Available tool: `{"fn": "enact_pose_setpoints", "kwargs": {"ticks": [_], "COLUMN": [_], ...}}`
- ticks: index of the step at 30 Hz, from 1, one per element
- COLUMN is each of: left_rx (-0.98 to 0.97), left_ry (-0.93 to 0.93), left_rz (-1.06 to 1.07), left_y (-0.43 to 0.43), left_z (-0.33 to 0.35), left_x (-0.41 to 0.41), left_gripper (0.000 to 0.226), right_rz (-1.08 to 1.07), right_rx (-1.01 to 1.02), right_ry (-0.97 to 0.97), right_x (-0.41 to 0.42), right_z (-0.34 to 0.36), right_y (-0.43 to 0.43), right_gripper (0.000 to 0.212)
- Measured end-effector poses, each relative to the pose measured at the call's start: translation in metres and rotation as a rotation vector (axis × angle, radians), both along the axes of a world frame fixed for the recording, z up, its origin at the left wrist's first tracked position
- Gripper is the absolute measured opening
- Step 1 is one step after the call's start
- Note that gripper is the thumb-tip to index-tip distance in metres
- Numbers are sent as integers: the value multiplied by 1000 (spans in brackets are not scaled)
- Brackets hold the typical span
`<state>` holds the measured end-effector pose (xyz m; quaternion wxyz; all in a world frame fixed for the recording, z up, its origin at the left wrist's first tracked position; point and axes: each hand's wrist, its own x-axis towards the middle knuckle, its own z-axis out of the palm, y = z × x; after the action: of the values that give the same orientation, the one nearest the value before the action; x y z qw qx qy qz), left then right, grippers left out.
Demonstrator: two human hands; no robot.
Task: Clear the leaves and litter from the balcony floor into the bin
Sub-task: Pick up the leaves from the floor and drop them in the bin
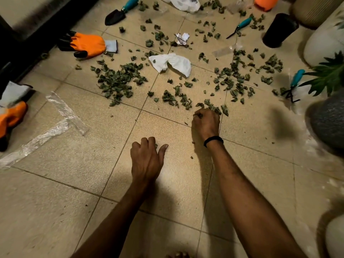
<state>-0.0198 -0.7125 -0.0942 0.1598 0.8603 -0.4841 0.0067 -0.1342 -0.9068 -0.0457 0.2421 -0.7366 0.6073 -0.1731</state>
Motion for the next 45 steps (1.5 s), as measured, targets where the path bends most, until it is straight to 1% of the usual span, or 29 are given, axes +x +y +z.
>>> {"fn": "enact_pose_setpoints", "kwargs": {"ticks": [4, 6, 8, 10, 13, 15, 18, 19, 20, 23, 24, 25, 27, 28, 29, 32, 36, 40, 44, 45], "left_rx": [11, 44, 70, 28, -95, -162, -225, -238, -249, -296, -314, -330, -351, -364, -378, -434, -483, -580, -687, -694], "left_ry": [-30, -18, 25, 121, 337, 399, 494, 536, 573, 653, 681, 704, 740, 751, 763, 764, 684, 572, 521, 476], "left_rz": [-28, -14, -31, -32, 115, 142, 176, 196, 214, 226, 228, 238, 272, 290, 308, 416, 550, 762, 1006, 1067], "left_y": [-3, -6, -10, -14, -20, -23, -25, -26, -27, -26, -24, -21, -14, -9, -3, 27, 88, 181, 297, 329], "left_z": [-2, 0, 8, 14, 20, 21, 25, 25, 27, 34, 38, 41, 47, 51, 54, 72, 99, 136, 177, 188], "left_x": [-4, -4, -1, 4, 11, 11, 12, 12, 11, 13, 15, 19, 31, 39, 47, 80, 125, 172, 192, 193], "left_gripper": [35, 28, 23, 23, 38, 41, 42, 43, 44, 44, 44, 46, 48, 49, 50, 47, 48, 45, 50, 51], "right_rz": [-182, -268, -279, -234, -151, -115, -94, -80, -66, -74, -114, -158, -276, -312, -310, -190, 2, 296, 545, 610], "right_rx": [116, 148, 147, 128, 106, 67, 10, -3, -11, 9, 51, 125, 394, 534, 631, 766, 889, 968, 1080, 1113], "right_ry": [-238, -282, -240, -171, -107, -56, 33, 55, 74, 97, 56, -38, -373, -526, -642, -799, -877, -843, -796, -783], "right_x": [-17, -33, -49, -60, -61, -55, -40, -36, -32, -21, -16, -10, 7, 15, 23, 65, 133, 206, 264, 277], "right_z": [10, 10, 11, 11, 6, -5, -9, -10, -8, 0, 3, 8, 22, 30, 38, 58, 82, 102, 124, 132], "right_y": [2, 1, 4, 10, 27, 37, 47, 49, 51, 55, 55, 57, 64, 69, 74, 97, 150, 236, 348, 379], "right_gripper": [15, 17, 20, 20, 16, 17, 7, 10, 11, 7, 6, 5, 6, 8, 9, 11, 14, 17, 18, 19]}}
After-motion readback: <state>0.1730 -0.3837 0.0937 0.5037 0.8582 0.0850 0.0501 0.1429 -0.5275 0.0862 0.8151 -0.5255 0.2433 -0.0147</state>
